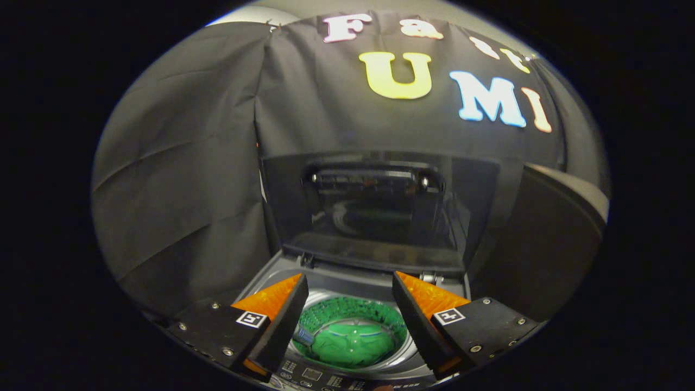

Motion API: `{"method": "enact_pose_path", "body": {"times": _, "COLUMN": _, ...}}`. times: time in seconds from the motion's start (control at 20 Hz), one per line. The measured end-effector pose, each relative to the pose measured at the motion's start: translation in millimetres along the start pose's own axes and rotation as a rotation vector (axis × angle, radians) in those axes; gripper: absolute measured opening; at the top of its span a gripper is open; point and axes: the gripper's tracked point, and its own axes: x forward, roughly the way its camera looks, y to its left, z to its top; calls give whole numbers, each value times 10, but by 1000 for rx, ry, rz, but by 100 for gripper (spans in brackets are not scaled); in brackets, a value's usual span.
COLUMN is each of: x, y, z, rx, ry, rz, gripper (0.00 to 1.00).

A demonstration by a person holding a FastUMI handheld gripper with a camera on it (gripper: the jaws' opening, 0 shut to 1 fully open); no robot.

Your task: Put the clothes into the washing machine and then close the washing machine lid.

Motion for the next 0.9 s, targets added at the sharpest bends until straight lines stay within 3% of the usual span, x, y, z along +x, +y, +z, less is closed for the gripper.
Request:
{"method": "enact_pose_path", "body": {"times": 0.5, "x": 177, "y": -223, "z": 905, "rx": -6, "ry": -167, "rz": -63, "gripper": 96}}
{"method": "enact_pose_path", "body": {"times": 0.9, "x": 593, "y": -399, "z": 1492, "rx": 29, "ry": -190, "rz": -93, "gripper": 95}}
